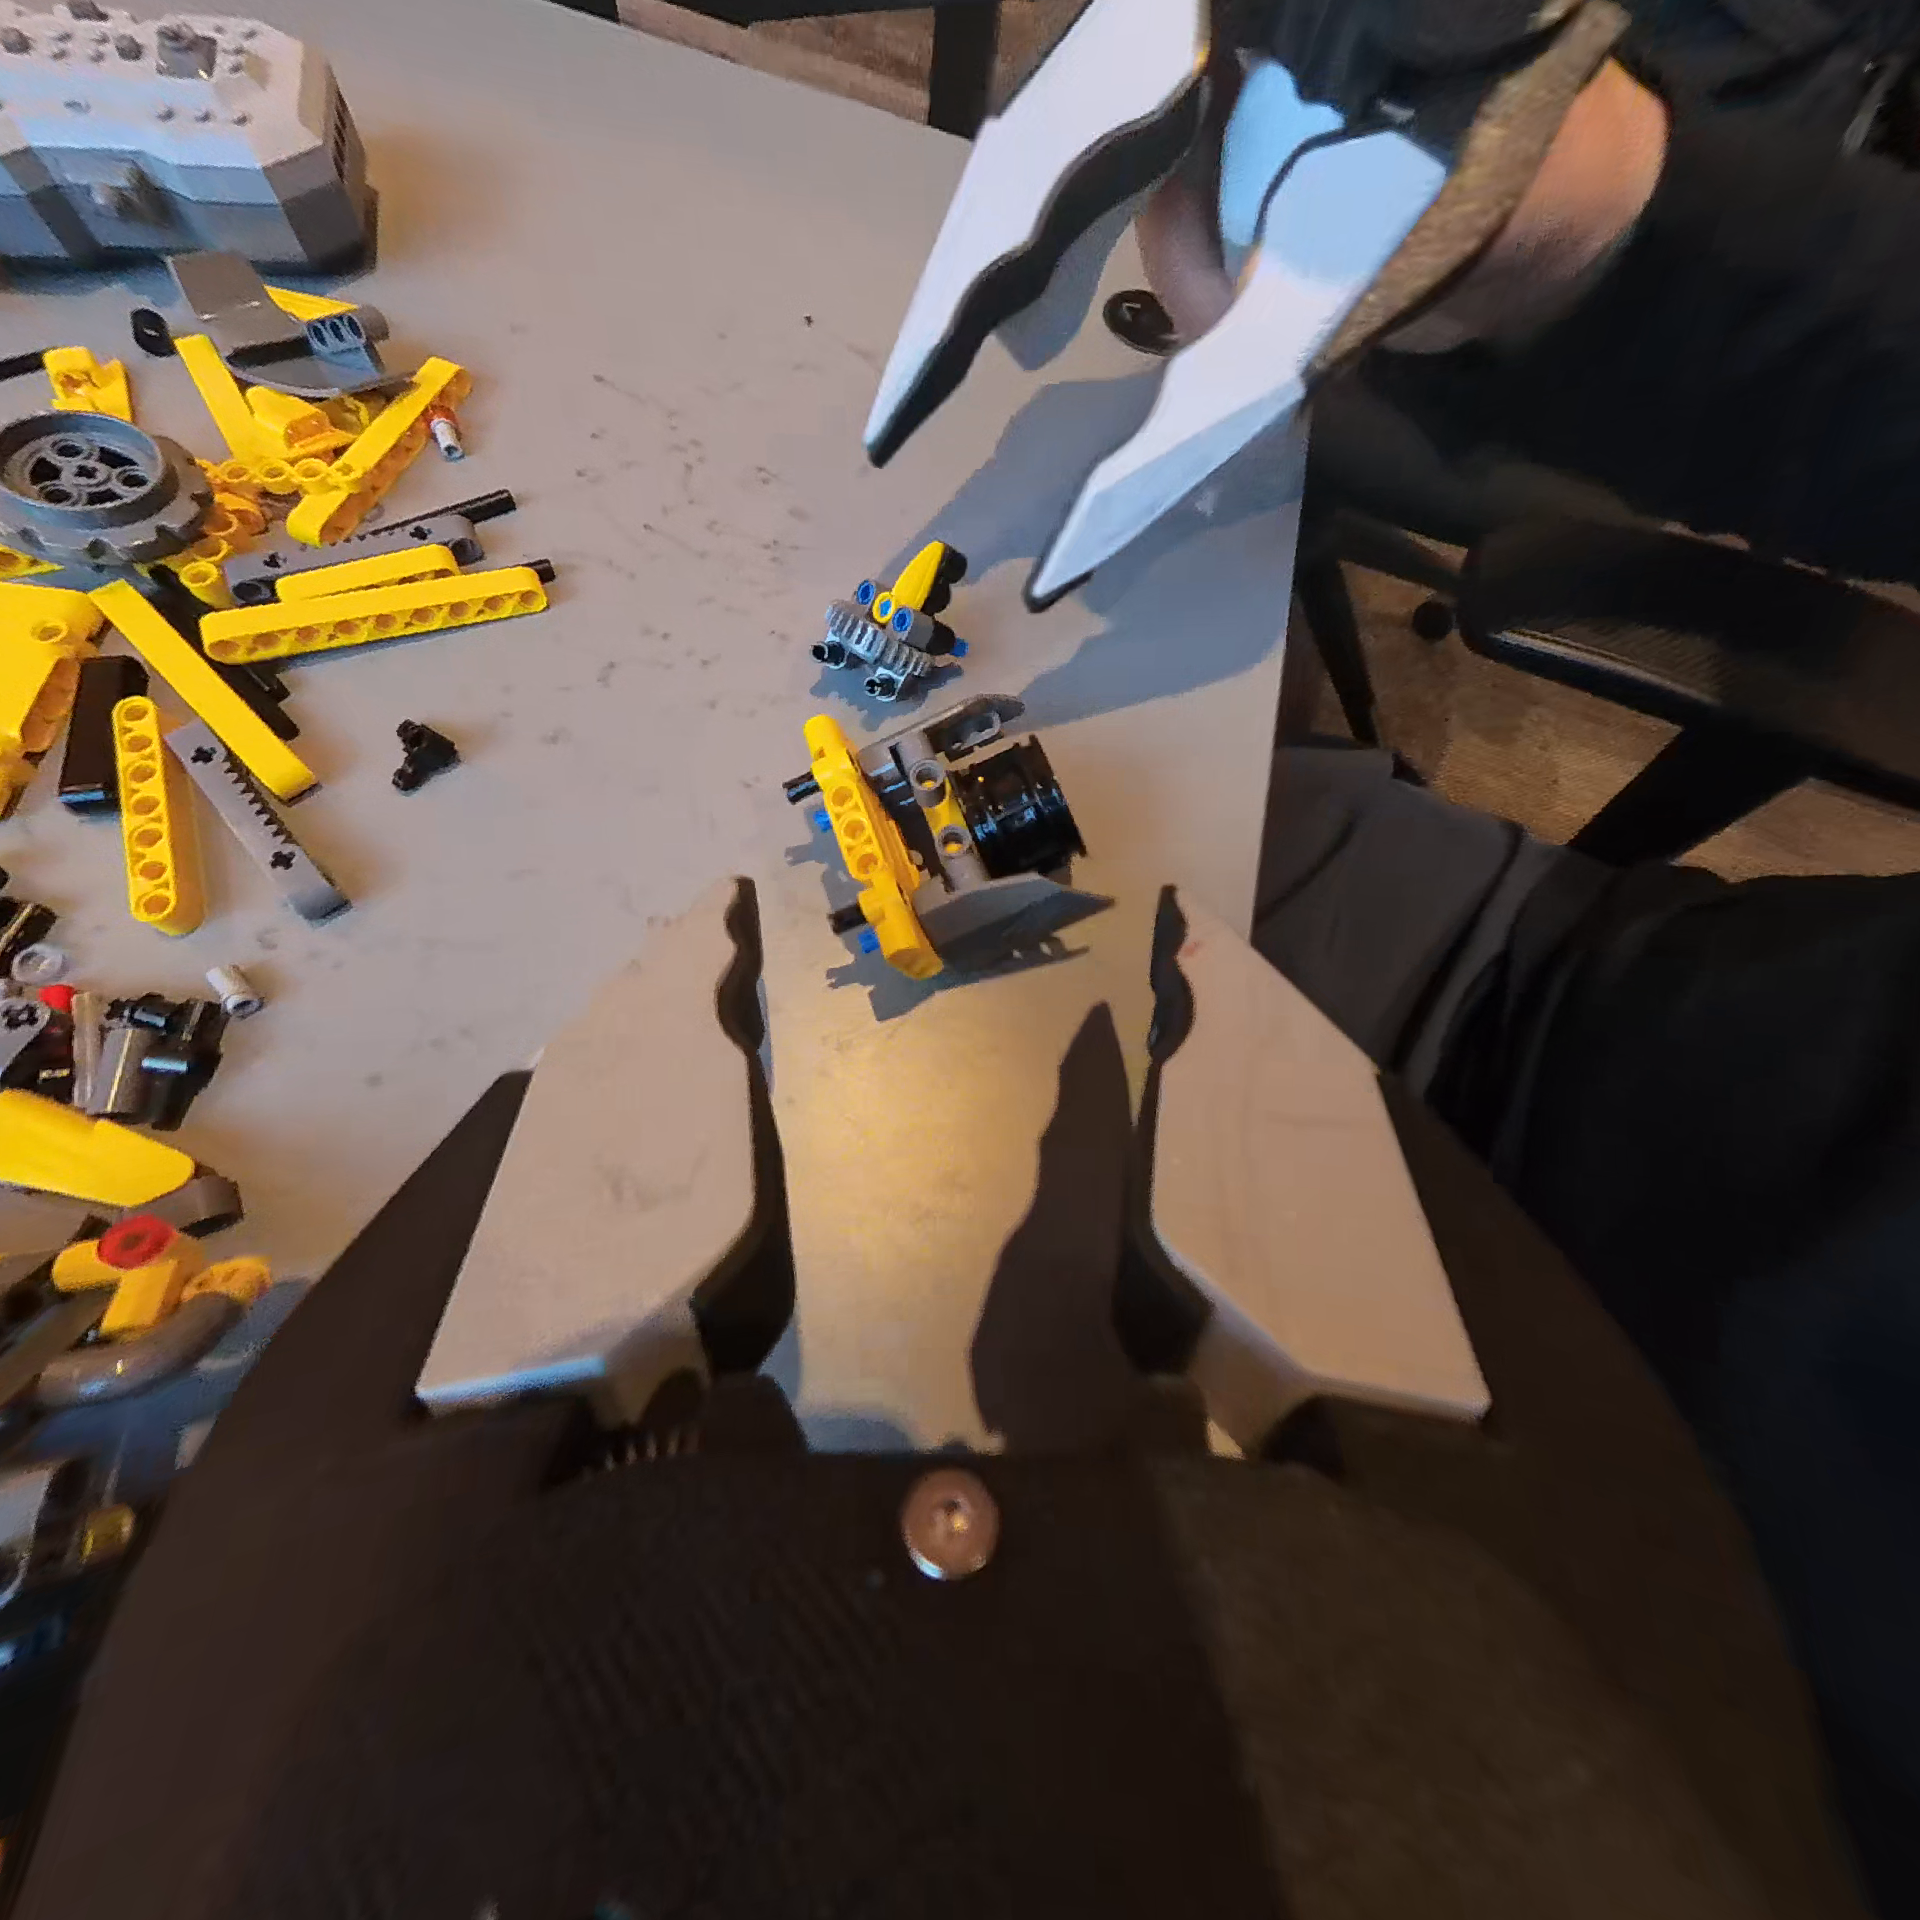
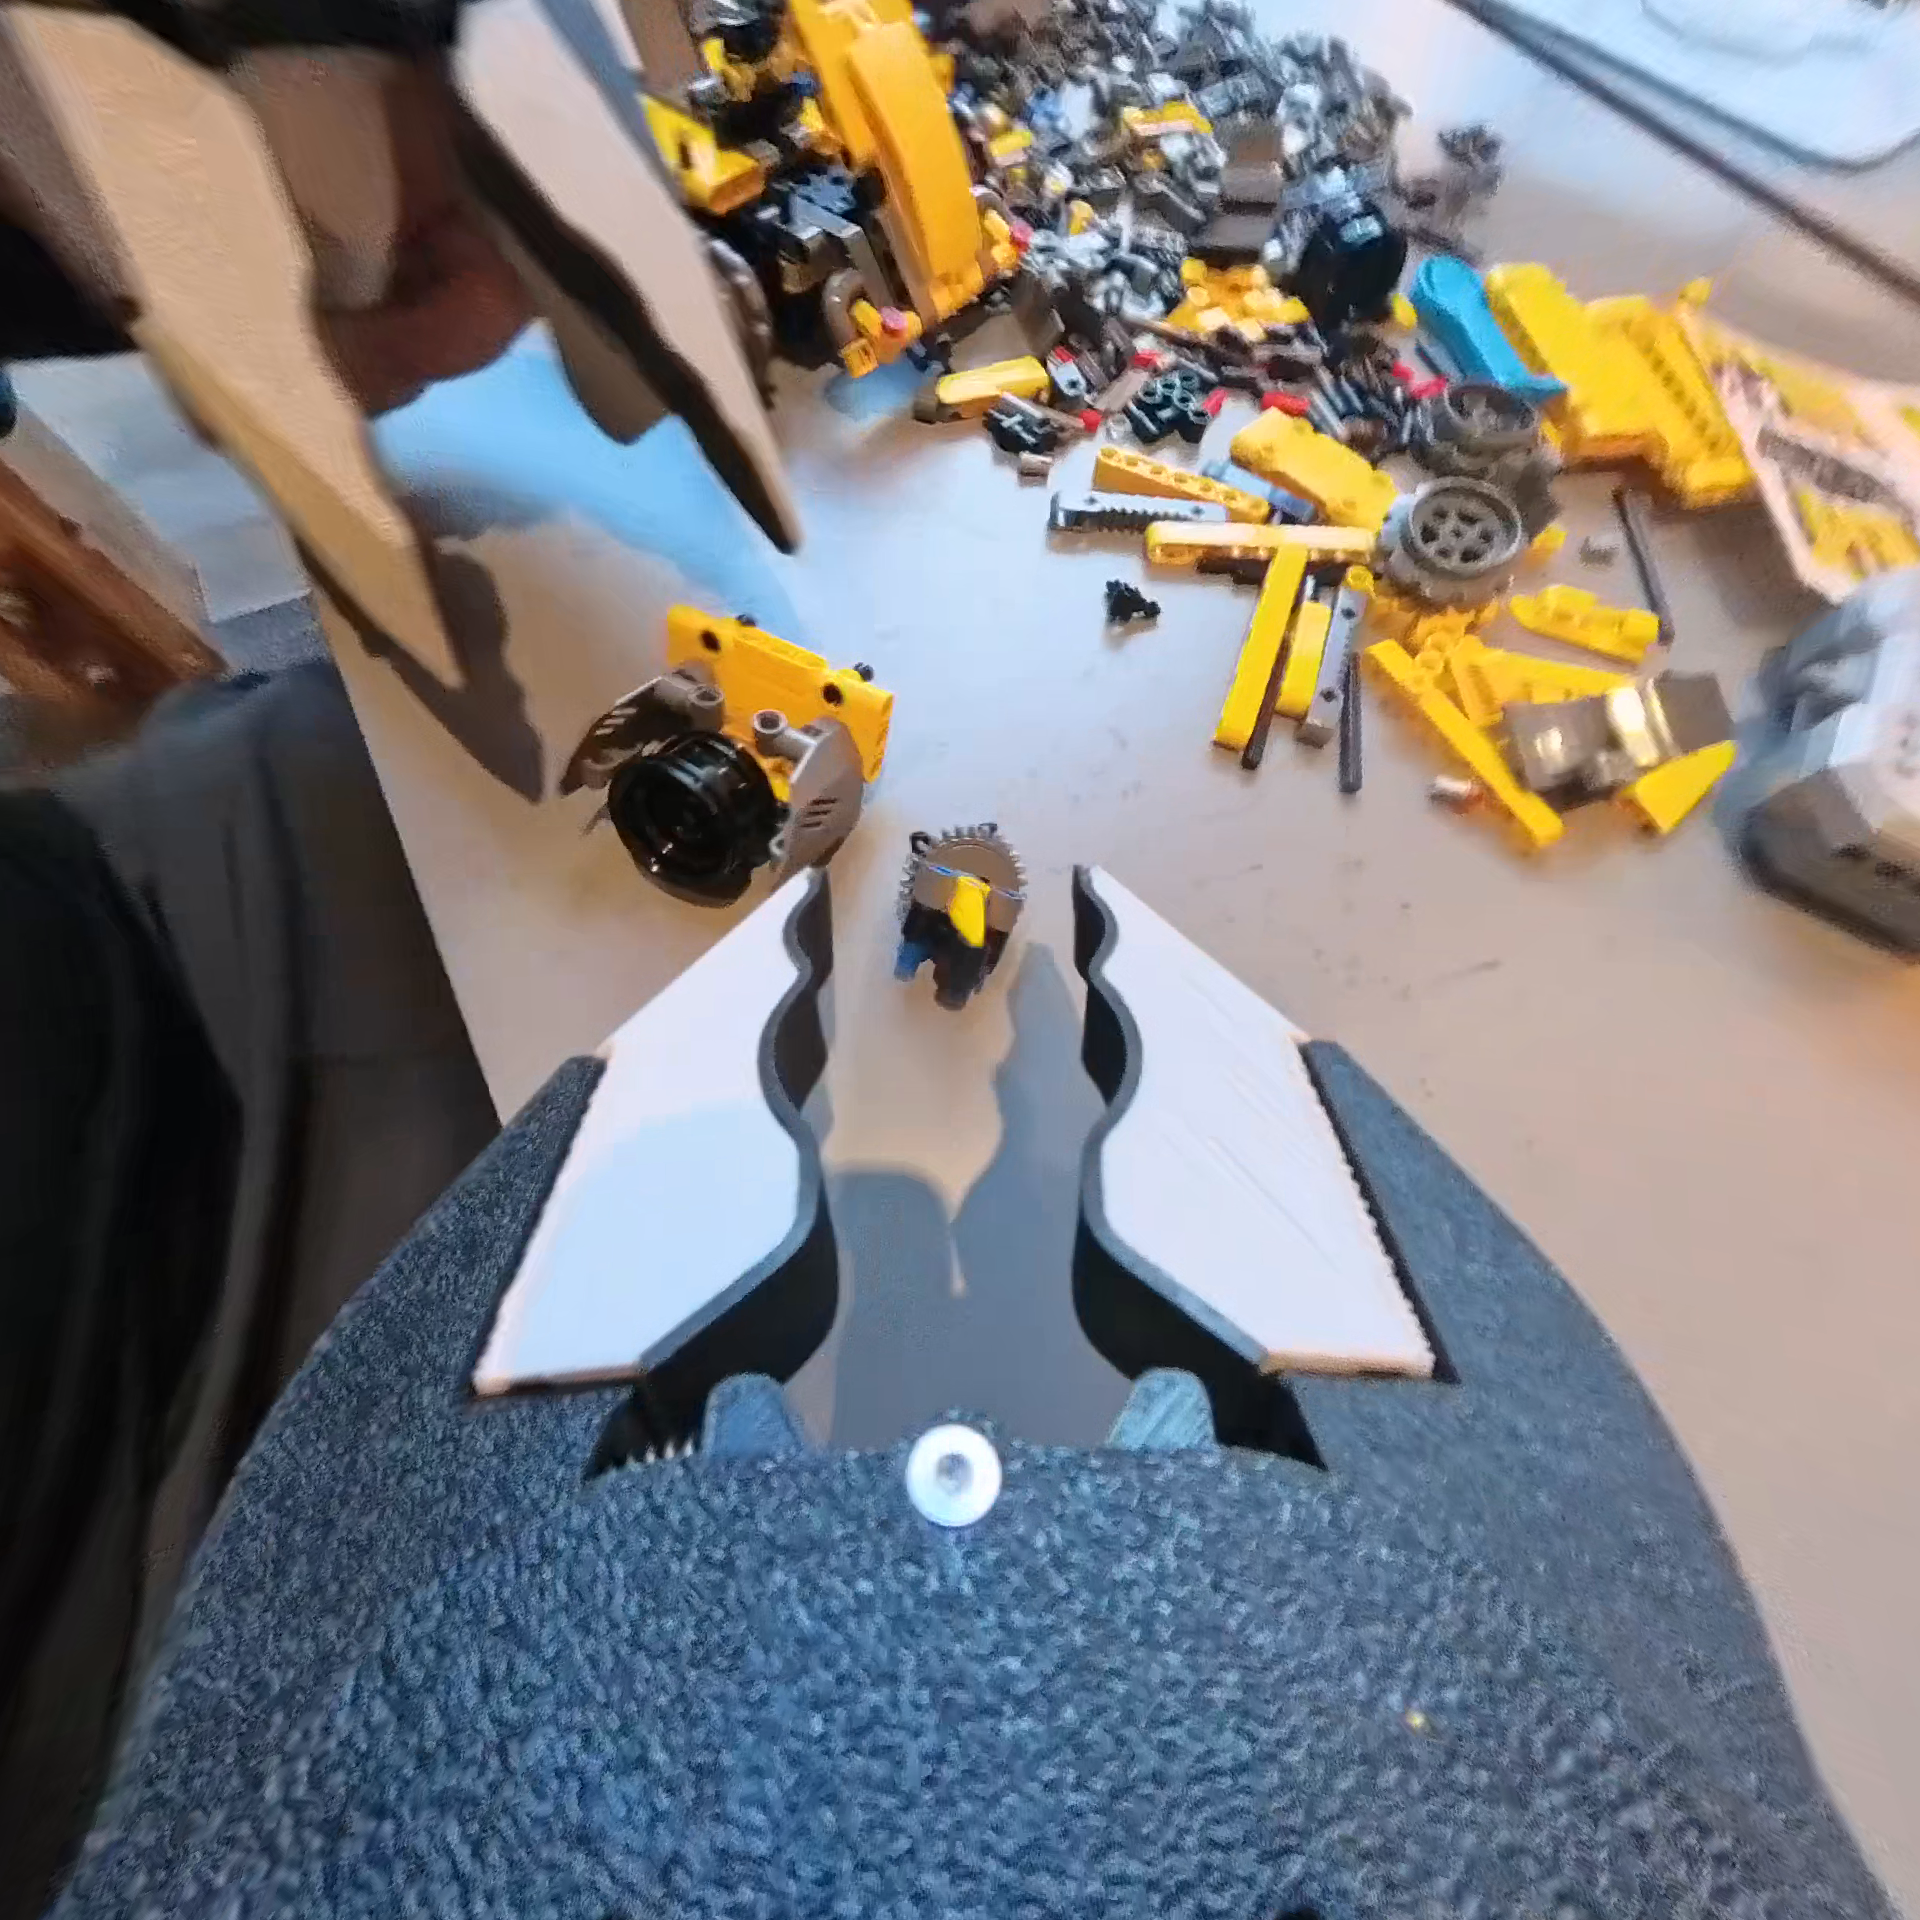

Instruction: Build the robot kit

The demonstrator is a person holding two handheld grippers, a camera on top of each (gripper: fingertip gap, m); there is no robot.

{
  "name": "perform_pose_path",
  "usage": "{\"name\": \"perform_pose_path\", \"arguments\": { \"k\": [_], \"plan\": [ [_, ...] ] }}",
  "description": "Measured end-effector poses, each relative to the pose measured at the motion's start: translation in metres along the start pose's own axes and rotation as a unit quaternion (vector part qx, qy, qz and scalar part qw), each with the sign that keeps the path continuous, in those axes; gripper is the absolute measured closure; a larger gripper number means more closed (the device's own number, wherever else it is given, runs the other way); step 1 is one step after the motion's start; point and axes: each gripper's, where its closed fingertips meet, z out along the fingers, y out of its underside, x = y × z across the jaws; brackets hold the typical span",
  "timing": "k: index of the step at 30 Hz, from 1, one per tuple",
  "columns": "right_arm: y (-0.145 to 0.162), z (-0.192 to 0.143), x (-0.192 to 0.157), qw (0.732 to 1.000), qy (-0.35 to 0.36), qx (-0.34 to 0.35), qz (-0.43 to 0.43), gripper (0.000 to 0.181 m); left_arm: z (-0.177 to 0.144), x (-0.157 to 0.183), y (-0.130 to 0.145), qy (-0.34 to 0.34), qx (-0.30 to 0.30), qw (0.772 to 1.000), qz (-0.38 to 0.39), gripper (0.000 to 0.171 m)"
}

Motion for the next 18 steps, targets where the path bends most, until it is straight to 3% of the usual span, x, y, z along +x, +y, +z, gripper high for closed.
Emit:
{"name": "perform_pose_path", "arguments": {
  "k": [5, 10, 18],
  "plan": [
    [0.006, 0.01, 0.005, 0.999, 0.005, -0.029, 0.042, 0.133, -0.013, 0.002, 0.022, -0.04, -0.024, 0.999, 0.005, 0.086],
    [0.009, 0.013, 0.006, 0.997, 0.01, -0.019, 0.069, 0.129, -0.014, -0.002, 0.041, -0.065, -0.031, 0.997, 0.011, 0.088],
    [0.012, 0.014, 0.007, 0.996, -0.005, -0.025, 0.085, 0.129, -0.008, 0.002, 0.049, -0.038, -0.061, 0.997, 0.002, 0.089]
  ]
}}
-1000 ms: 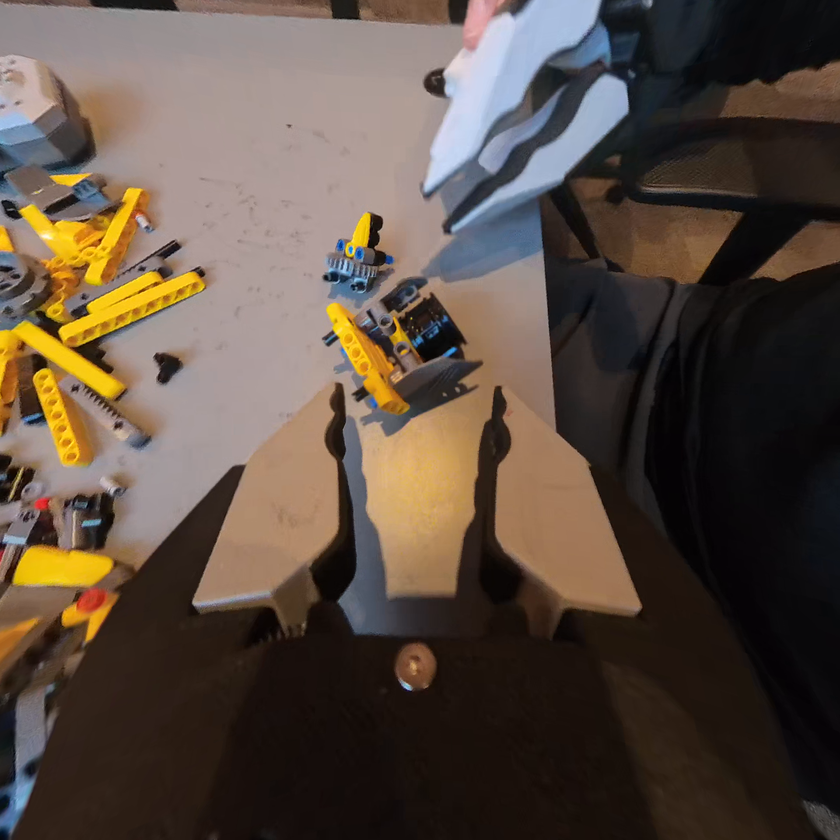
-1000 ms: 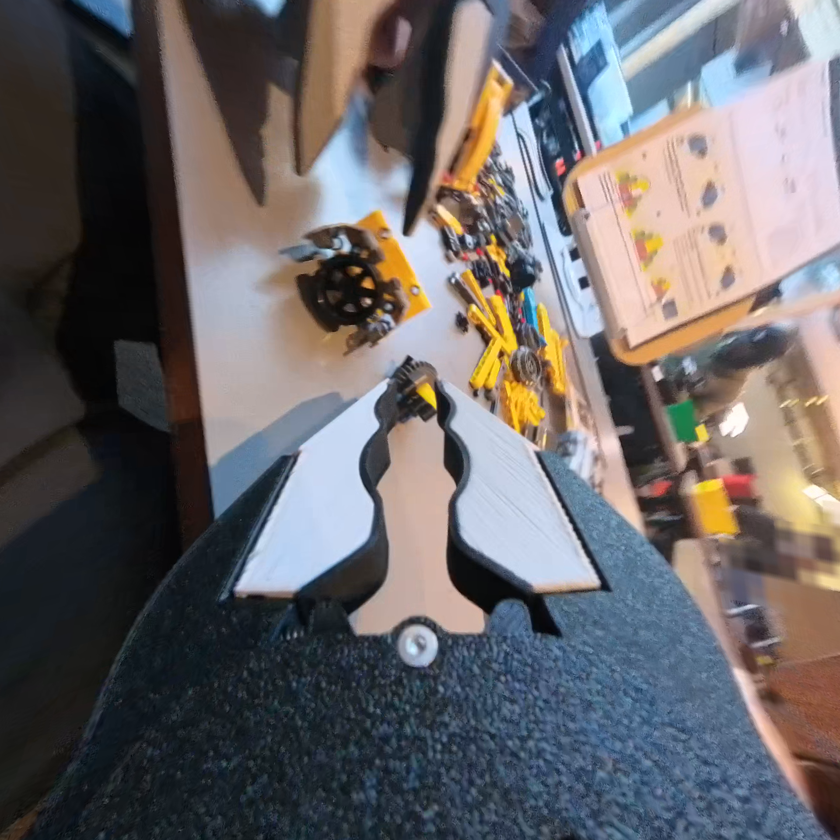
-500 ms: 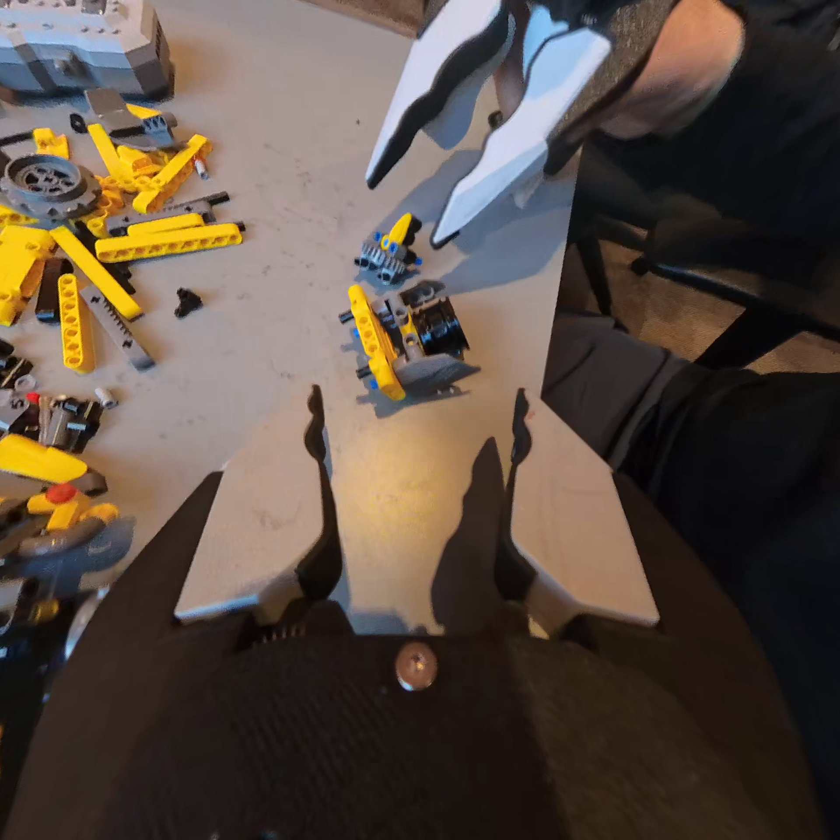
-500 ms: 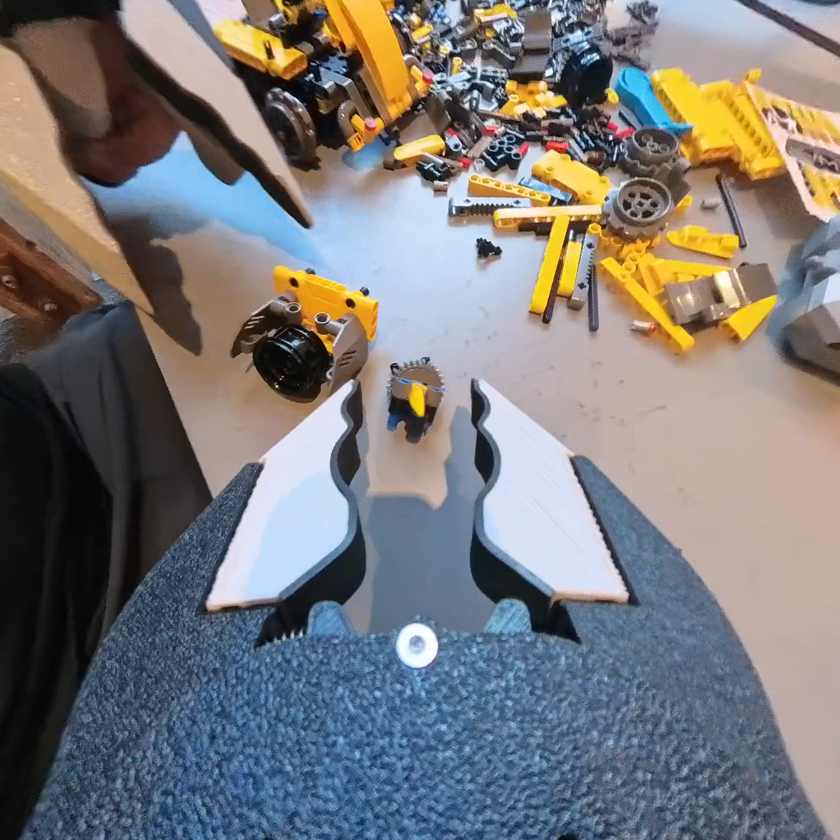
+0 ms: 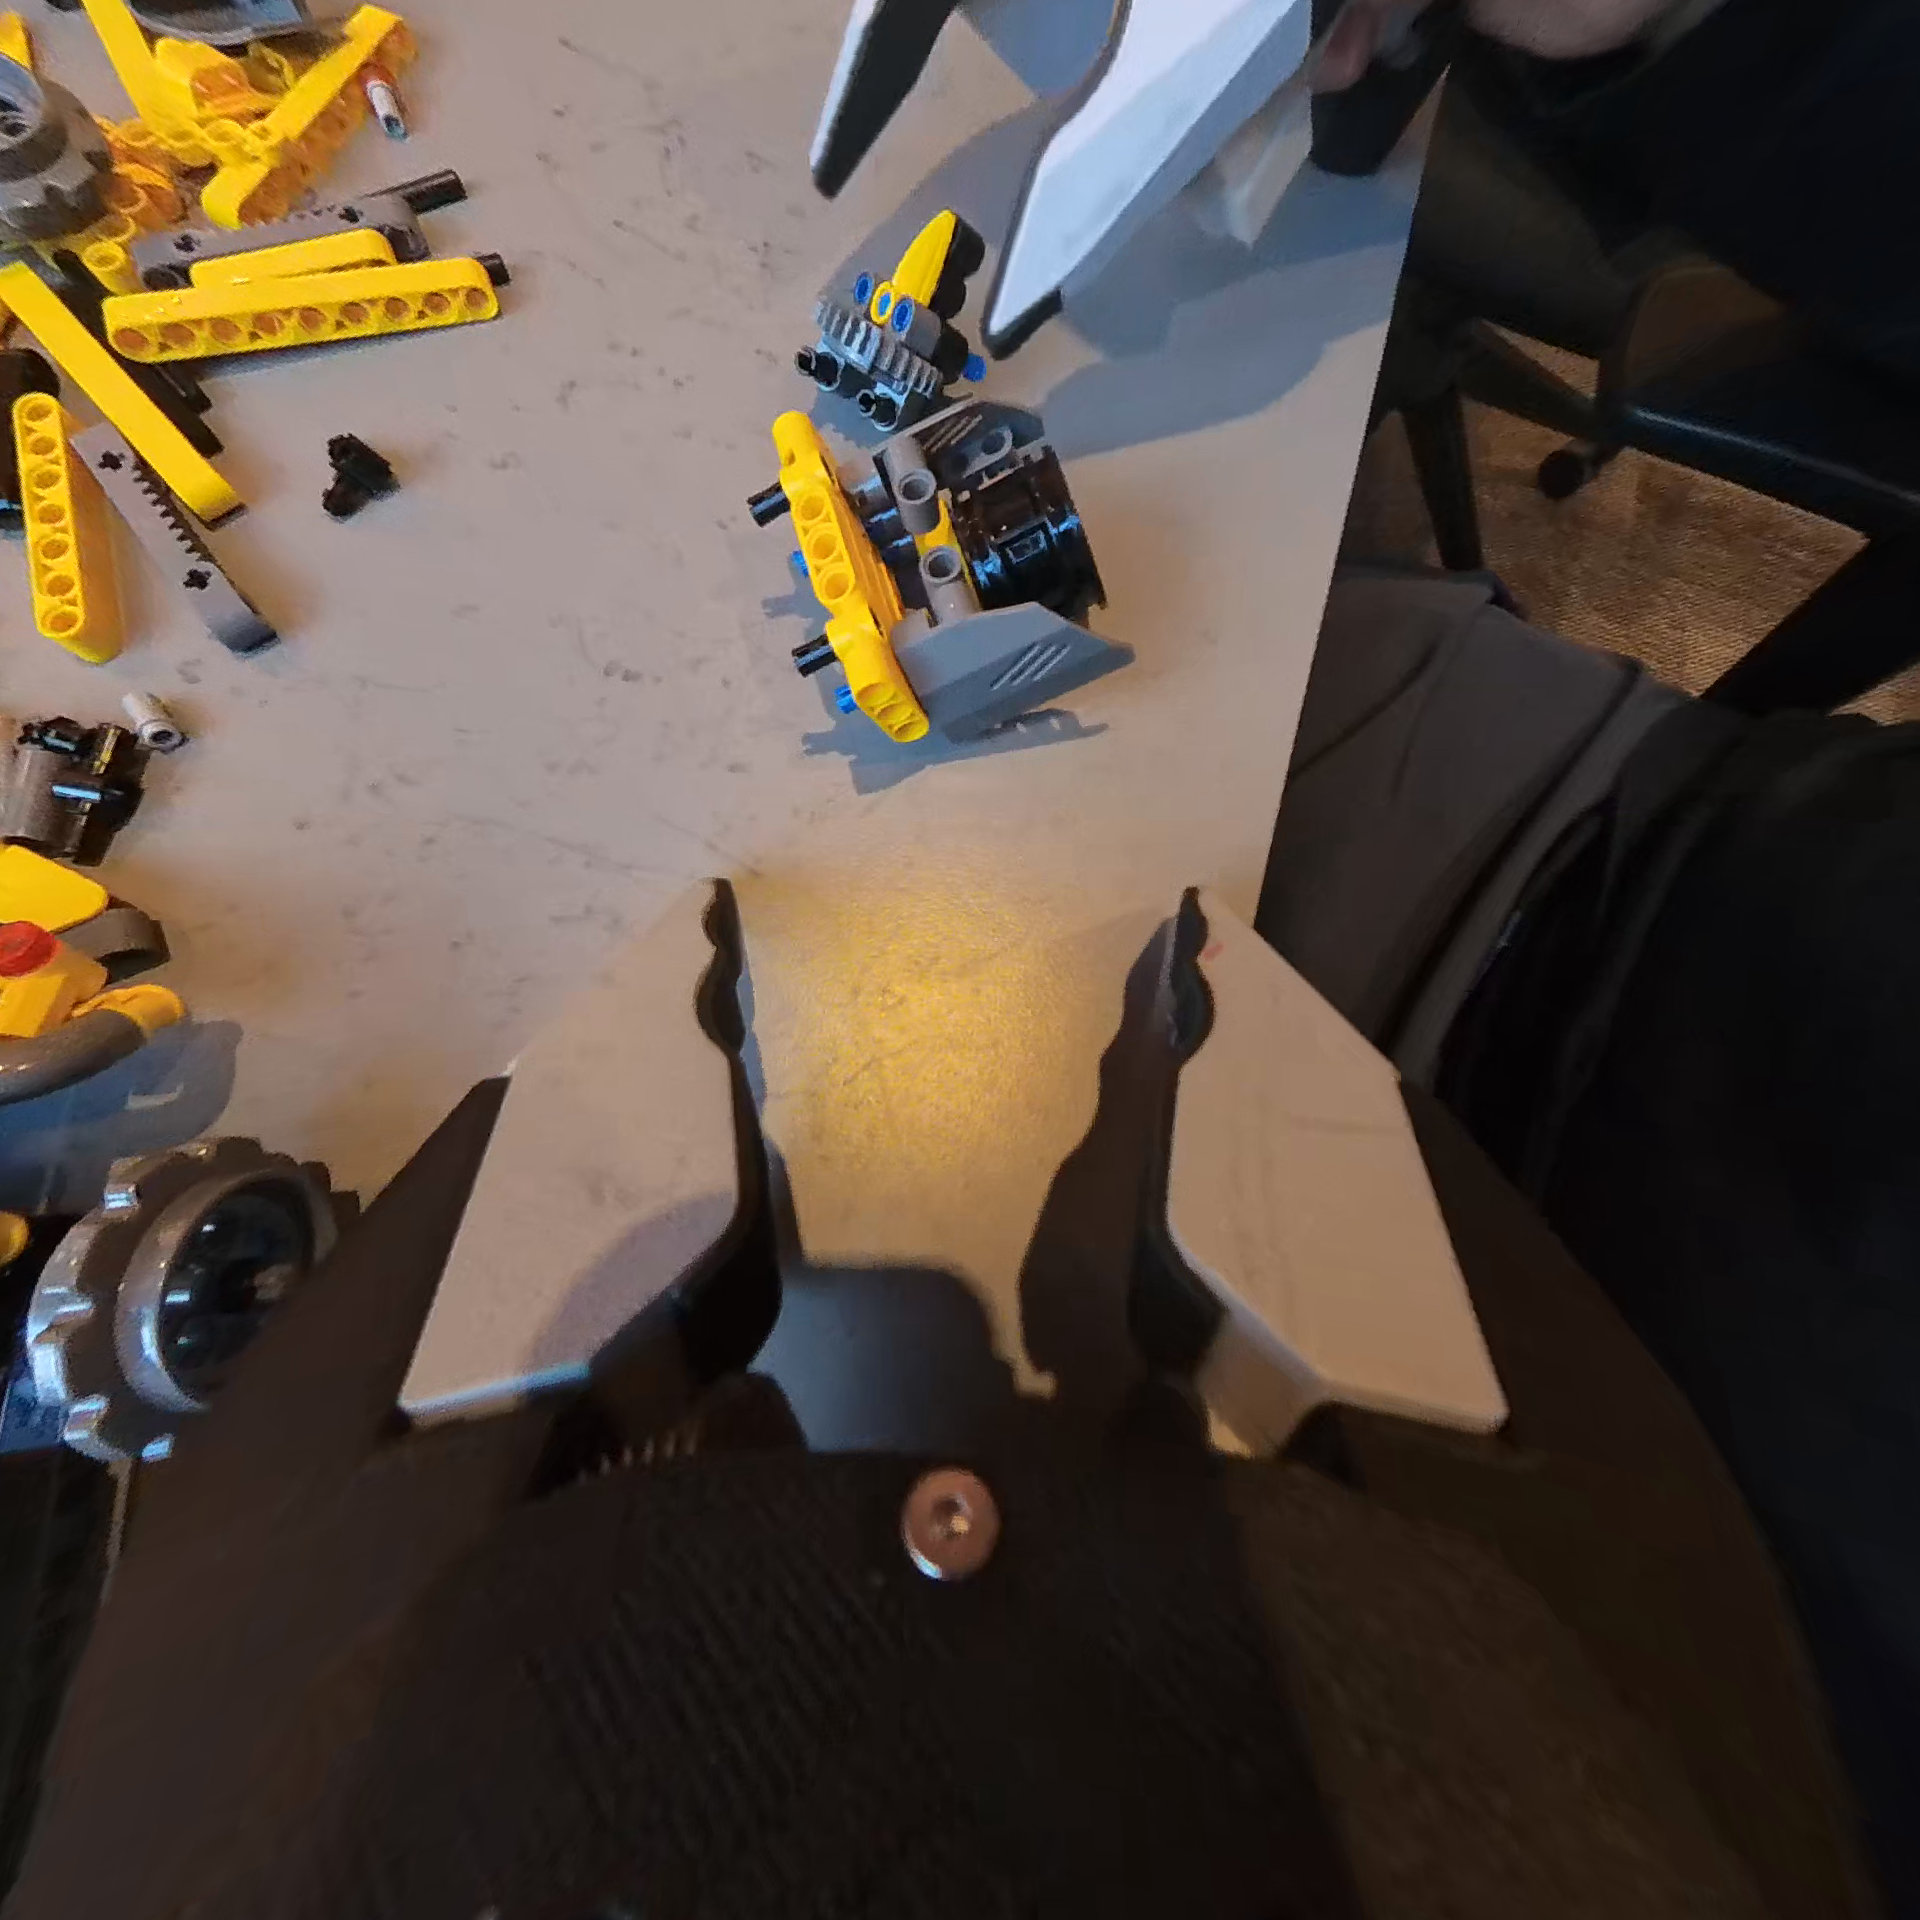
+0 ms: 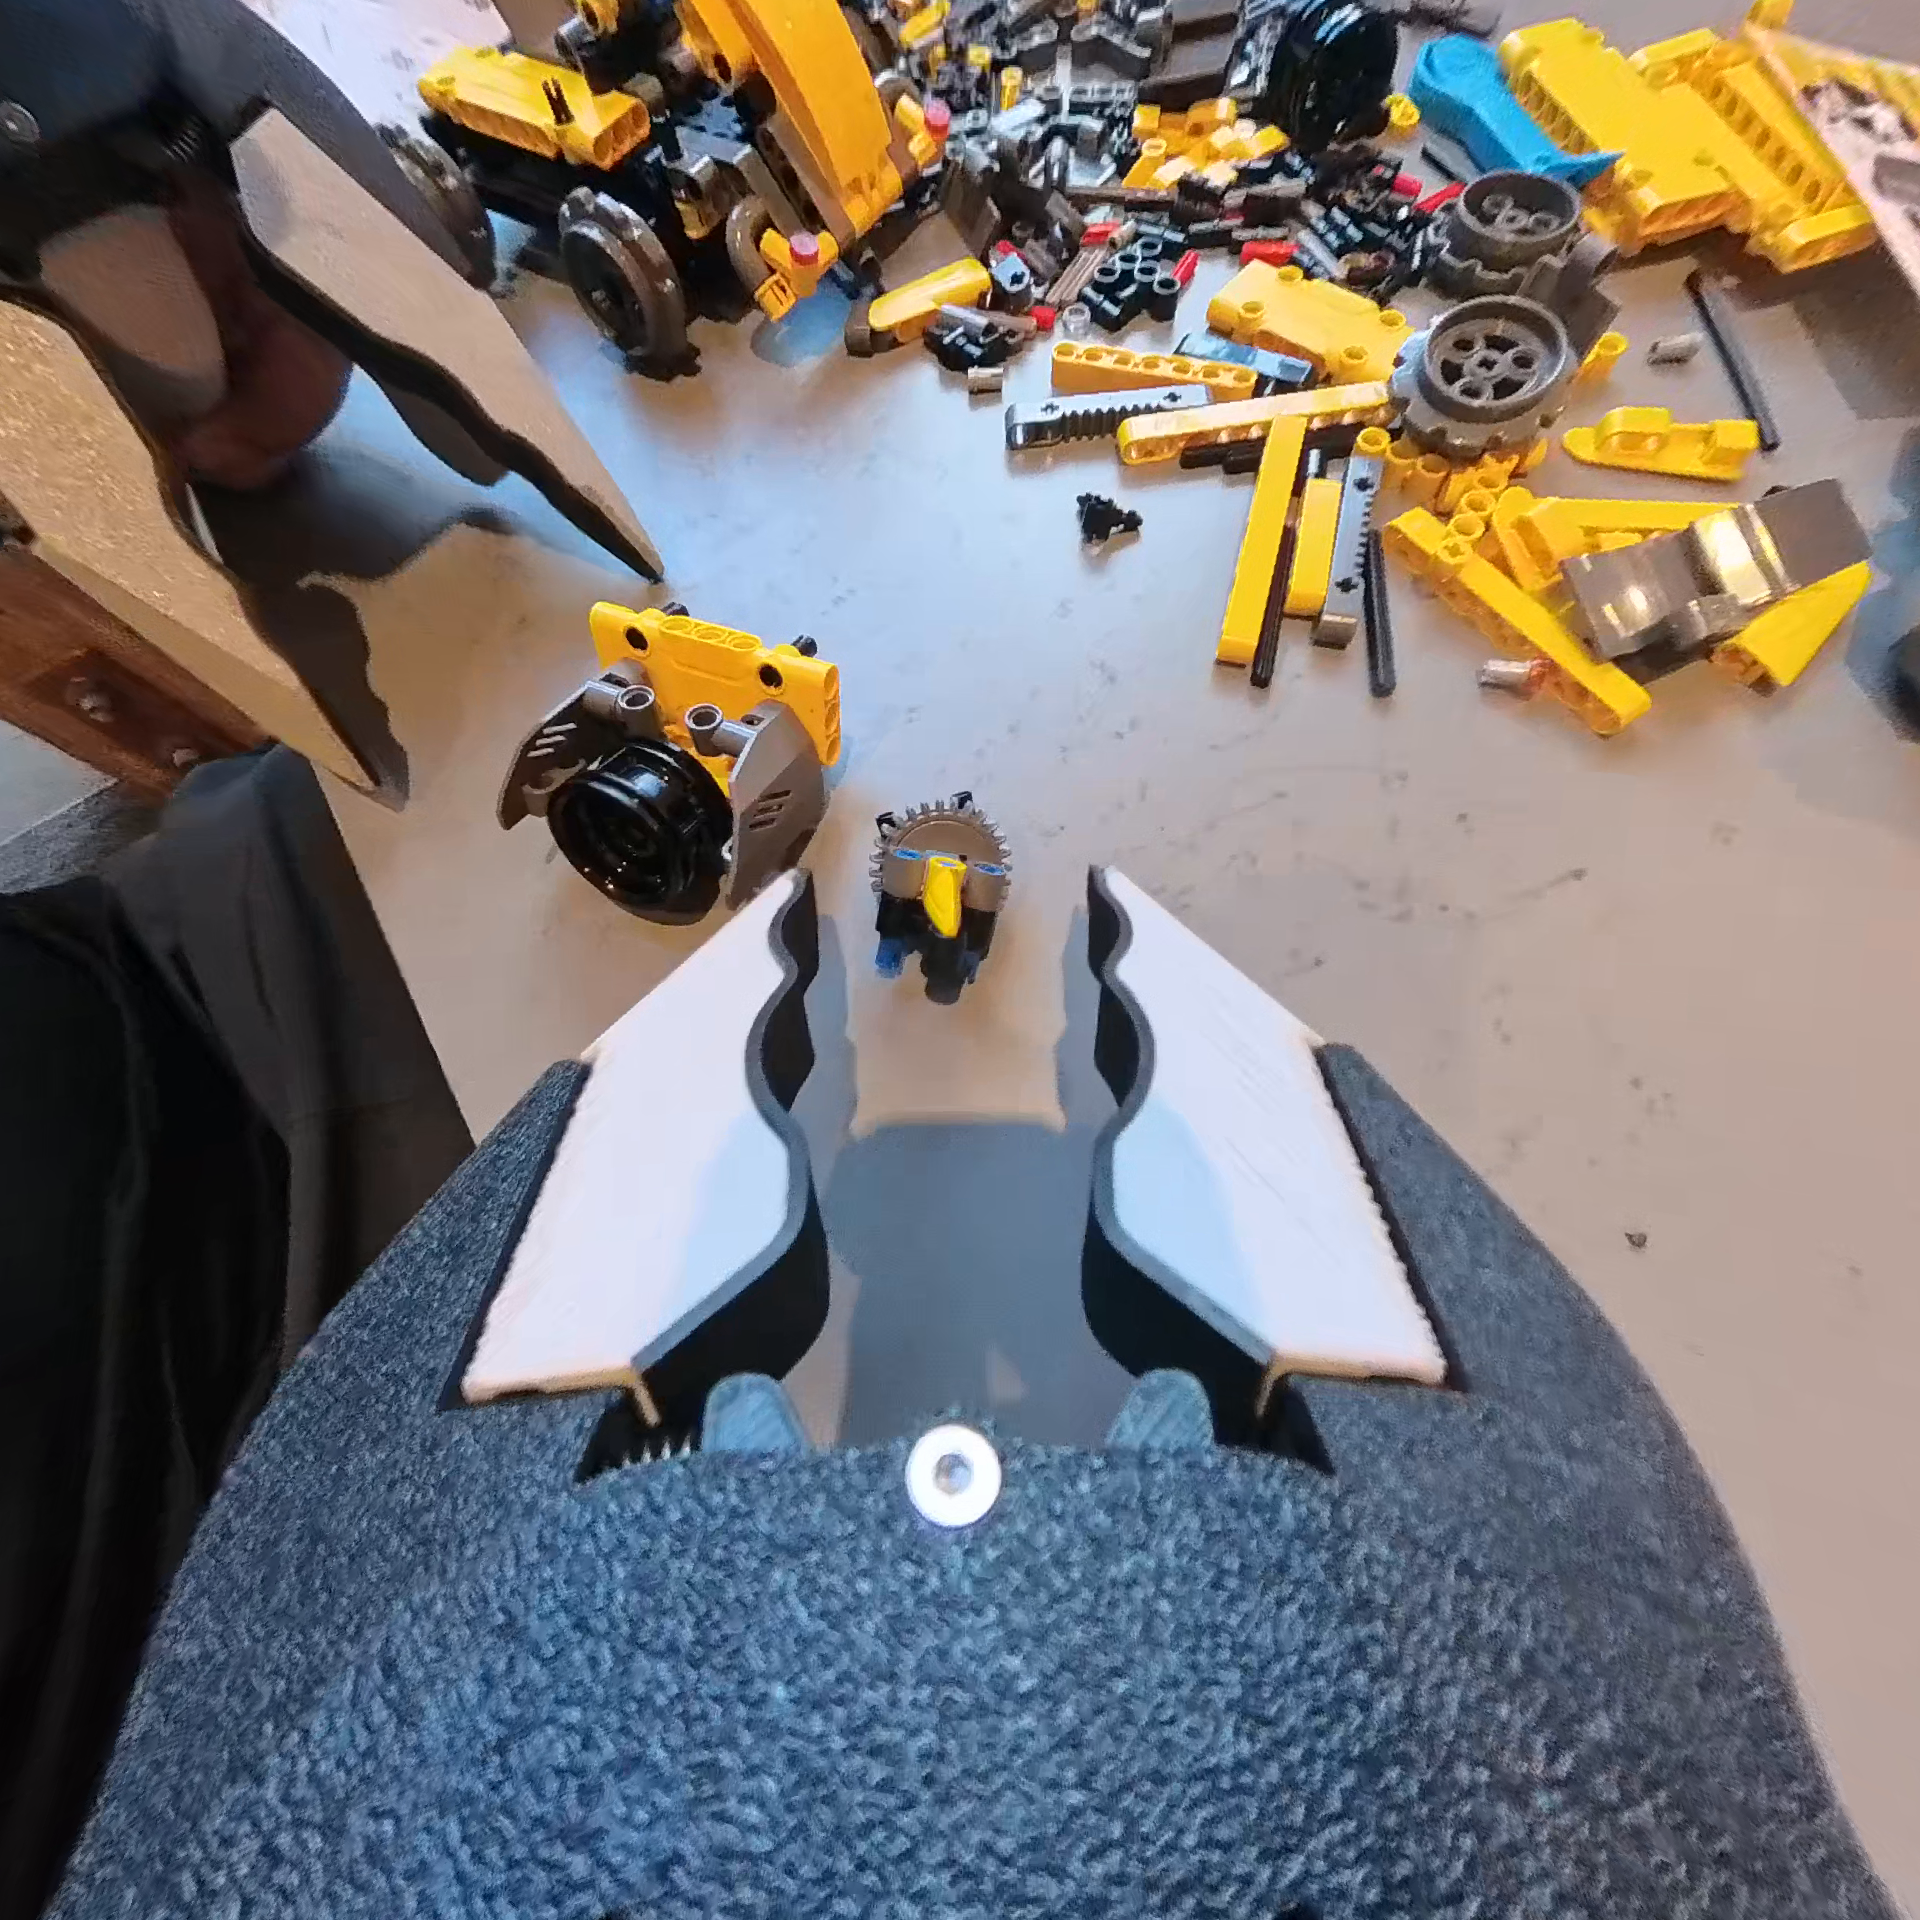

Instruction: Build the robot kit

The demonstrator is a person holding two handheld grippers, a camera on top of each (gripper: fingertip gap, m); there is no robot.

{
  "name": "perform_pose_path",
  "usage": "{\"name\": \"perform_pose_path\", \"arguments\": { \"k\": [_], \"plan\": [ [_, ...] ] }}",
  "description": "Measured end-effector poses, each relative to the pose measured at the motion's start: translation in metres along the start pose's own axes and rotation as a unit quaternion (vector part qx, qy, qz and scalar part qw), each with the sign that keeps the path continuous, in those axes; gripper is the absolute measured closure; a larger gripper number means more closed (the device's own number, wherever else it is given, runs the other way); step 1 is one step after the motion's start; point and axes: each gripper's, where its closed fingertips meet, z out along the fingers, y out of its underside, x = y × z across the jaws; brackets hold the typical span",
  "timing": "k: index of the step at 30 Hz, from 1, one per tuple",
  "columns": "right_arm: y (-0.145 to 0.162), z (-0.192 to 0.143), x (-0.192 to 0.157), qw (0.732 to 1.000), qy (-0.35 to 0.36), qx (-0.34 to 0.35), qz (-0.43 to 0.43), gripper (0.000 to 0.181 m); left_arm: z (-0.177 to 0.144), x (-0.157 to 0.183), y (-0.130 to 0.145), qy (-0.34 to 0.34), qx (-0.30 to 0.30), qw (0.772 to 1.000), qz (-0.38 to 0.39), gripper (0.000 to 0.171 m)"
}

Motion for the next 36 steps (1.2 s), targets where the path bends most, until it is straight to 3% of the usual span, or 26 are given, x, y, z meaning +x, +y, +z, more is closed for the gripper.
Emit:
{"name": "perform_pose_path", "arguments": {
  "k": [3, 5, 6, 12, 21, 36],
  "plan": [
    [0.006, 0.006, -0.001, 1.0, -0.005, -0.025, 0.001, 0.134, -0.001, 0.0, -0.001, 0.009, 0.005, 1.0, -0.011, 0.093],
    [0.008, 0.007, -0.001, 0.999, -0.006, -0.033, -0.005, 0.156, -0.001, 0.0, -0.001, 0.01, 0.006, 1.0, -0.012, 0.094],
    [0.008, 0.007, -0.002, 0.999, -0.01, -0.033, -0.007, 0.157, -0.001, 0.0, -0.001, 0.009, 0.005, 1.0, -0.01, 0.094],
    [0.006, 0.005, -0.008, 0.999, -0.039, -0.019, -0.003, 0.158, 0.001, 0.0, 0.0, -0.006, -0.002, 1.0, 0.008, 0.097],
    [-0.011, -0.014, -0.019, 0.996, -0.03, 0.059, -0.056, 0.158, 0.0, -0.006, -0.001, -0.042, 0.002, 0.999, 0.021, 0.102],
    [-0.029, -0.037, -0.014, 0.983, -0.109, 0.144, 0.031, 0.158, 0.002, -0.004, -0.002, -0.005, 0.003, 1.0, -0.003, 0.108]
  ]
}}
